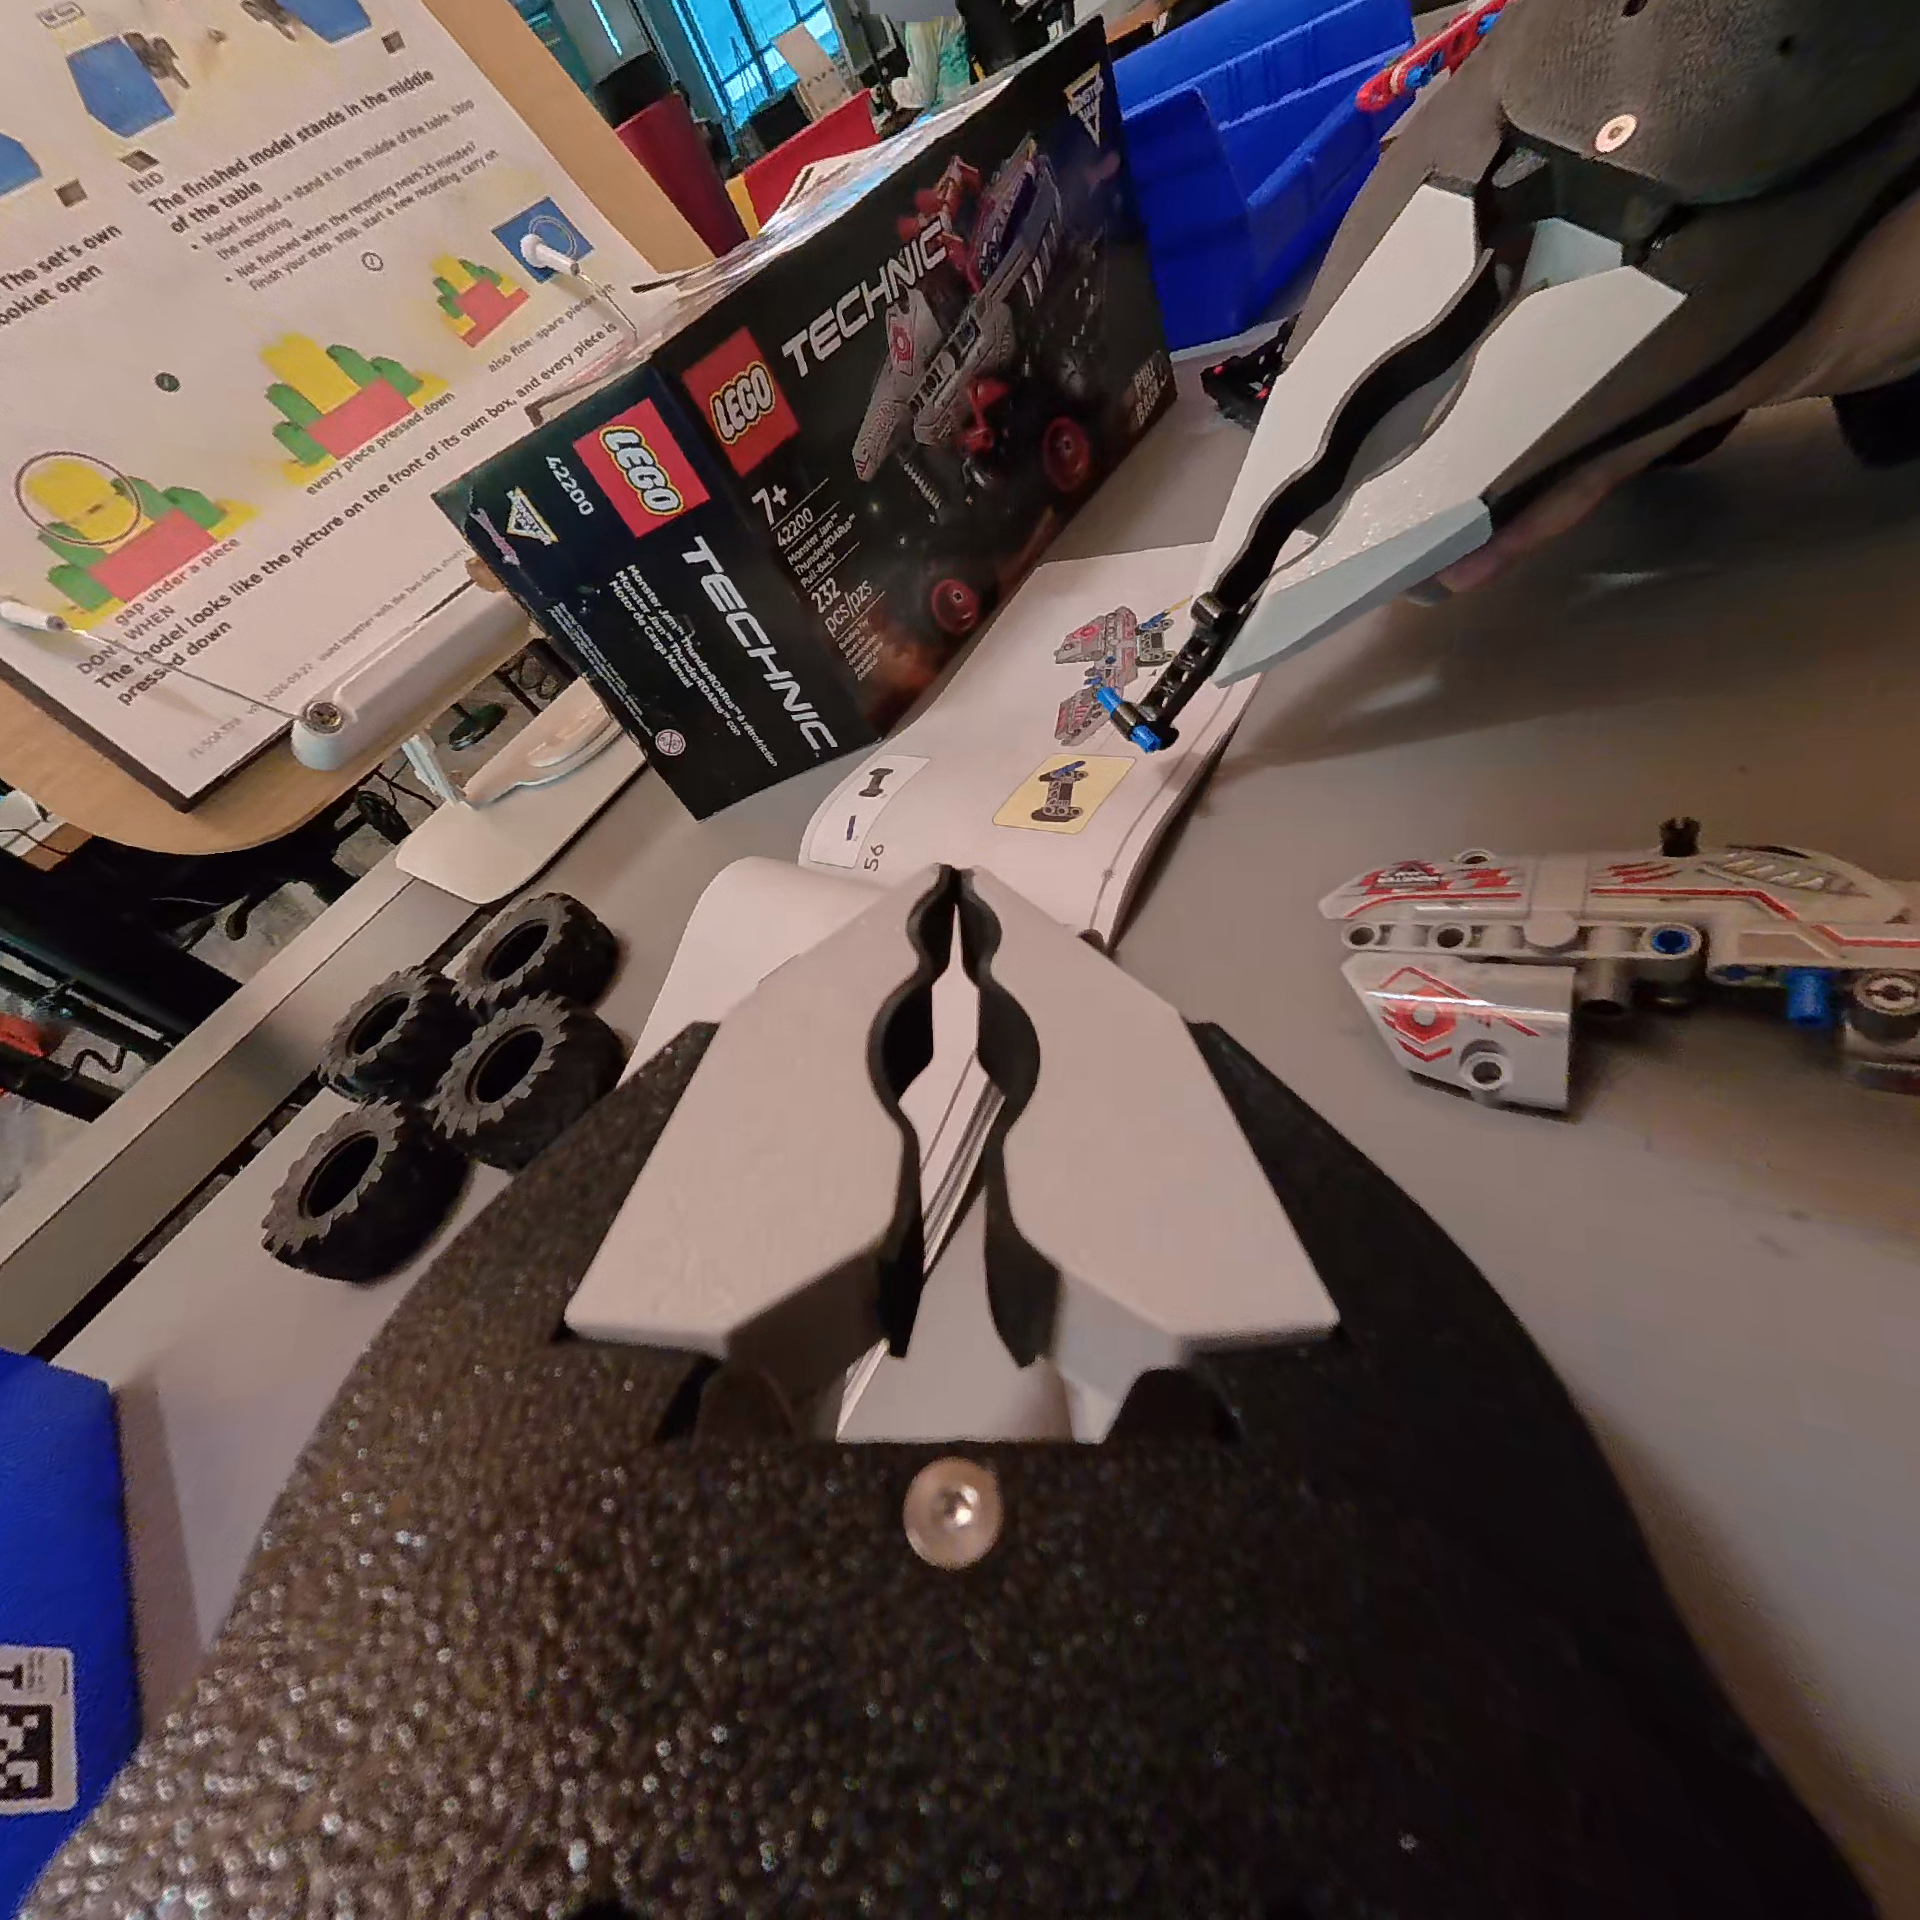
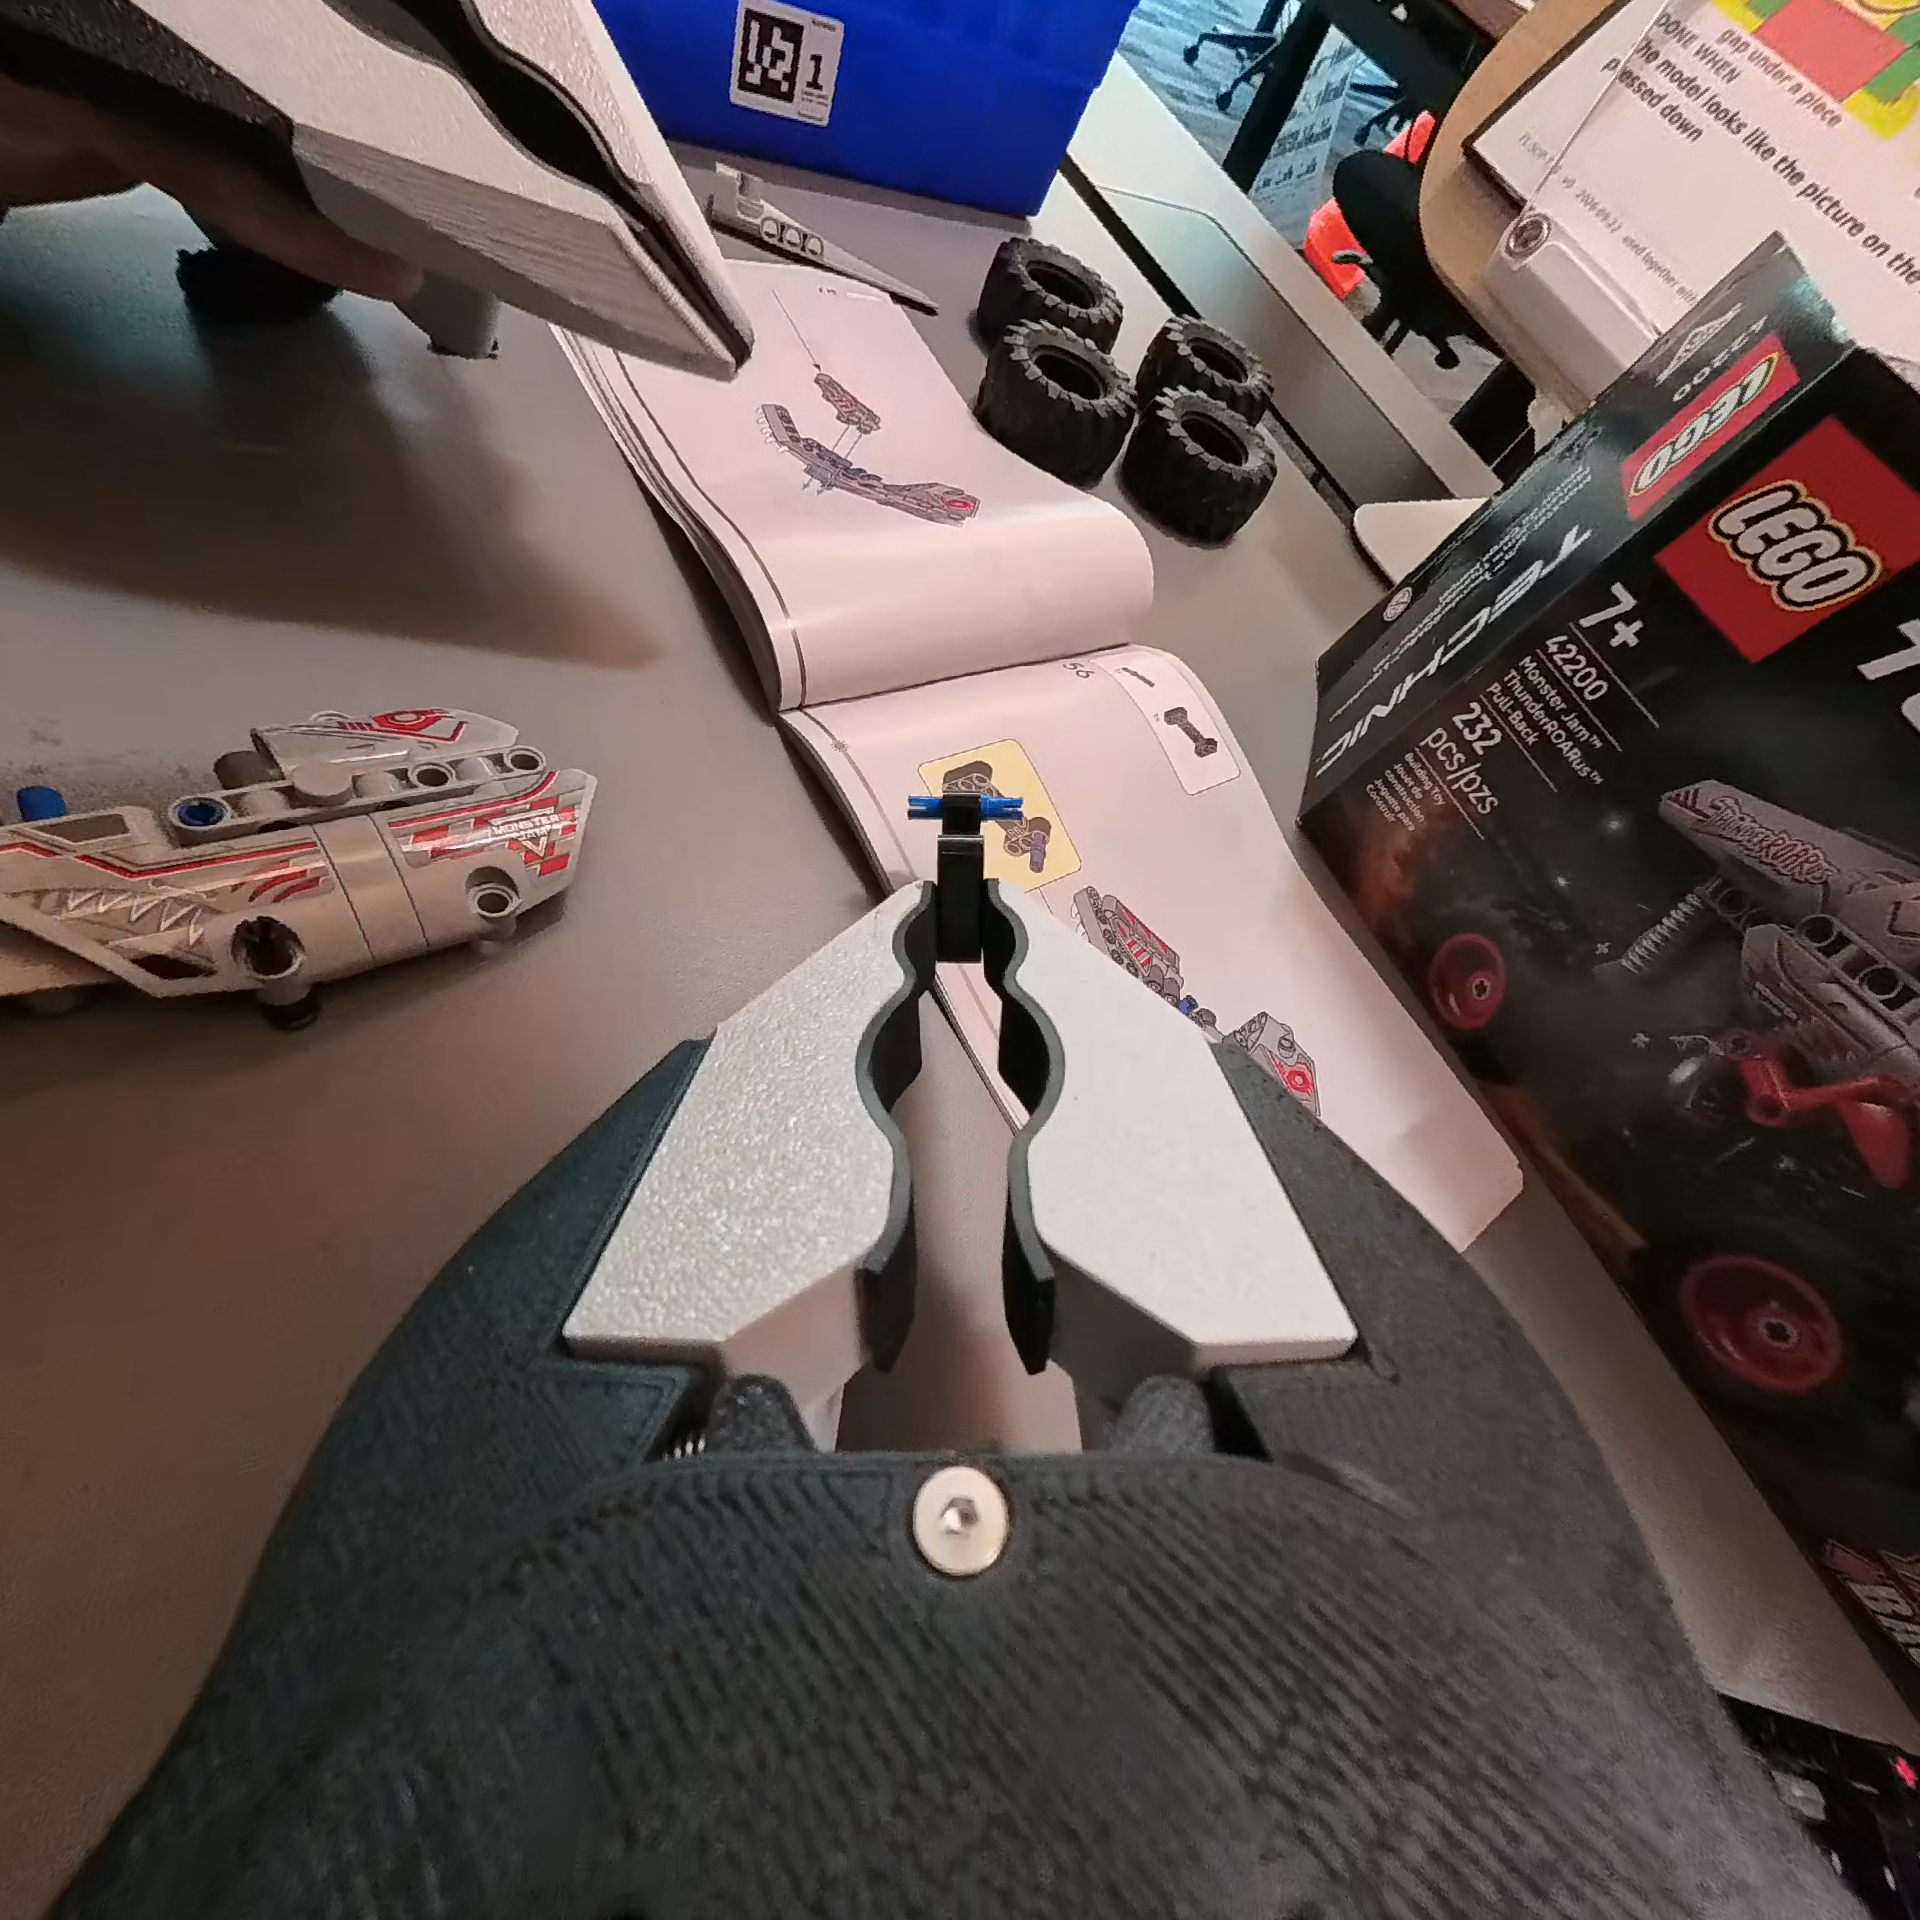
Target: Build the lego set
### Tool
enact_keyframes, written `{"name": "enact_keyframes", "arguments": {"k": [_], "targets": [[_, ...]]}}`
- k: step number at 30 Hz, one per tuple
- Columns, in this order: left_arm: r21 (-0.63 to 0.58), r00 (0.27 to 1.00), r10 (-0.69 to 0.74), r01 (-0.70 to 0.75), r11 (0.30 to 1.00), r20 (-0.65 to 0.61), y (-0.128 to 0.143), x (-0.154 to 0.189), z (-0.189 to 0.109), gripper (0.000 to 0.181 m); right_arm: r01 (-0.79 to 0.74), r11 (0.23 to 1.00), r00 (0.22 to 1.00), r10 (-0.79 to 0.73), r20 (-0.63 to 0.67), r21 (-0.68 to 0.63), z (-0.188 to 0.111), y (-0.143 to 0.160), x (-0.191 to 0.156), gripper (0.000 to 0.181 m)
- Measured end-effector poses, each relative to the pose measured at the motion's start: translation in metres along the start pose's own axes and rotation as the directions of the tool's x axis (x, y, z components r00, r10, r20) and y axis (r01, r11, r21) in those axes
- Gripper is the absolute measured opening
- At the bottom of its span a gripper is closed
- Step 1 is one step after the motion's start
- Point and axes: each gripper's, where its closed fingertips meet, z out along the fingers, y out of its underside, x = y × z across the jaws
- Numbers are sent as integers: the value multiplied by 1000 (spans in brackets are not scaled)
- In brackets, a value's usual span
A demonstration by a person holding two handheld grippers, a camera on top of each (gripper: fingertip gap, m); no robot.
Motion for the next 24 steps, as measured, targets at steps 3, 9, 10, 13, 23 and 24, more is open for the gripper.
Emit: {"name": "enact_keyframes", "arguments": {"k": [3,9,10,13,23,24], "targets": [[-4,1000,6,-6,1000,-4,0,1,1,0,8,1000,1000,-8,-7,-1,0,0,0,6],[-50,999,-25,24,998,-22,3,3,5,0,15,999,999,-14,-30,30,0,-6,1,6],[-59,998,-50,48,997,-38,2,6,7,0,17,999,999,-15,-42,46,0,-9,2,5],[-133,988,-126,114,984,-86,4,19,17,7,19,993,995,-7,-100,116,-1,-24,5,6],[-76,944,-315,309,948,-98,-28,25,30,12,107,967,985,-71,-159,233,-7,-57,-12,6],[-75,940,-325,319,945,-105,-29,27,31,11,103,966,986,-67,-154,238,-8,-58,-12,6]]}}
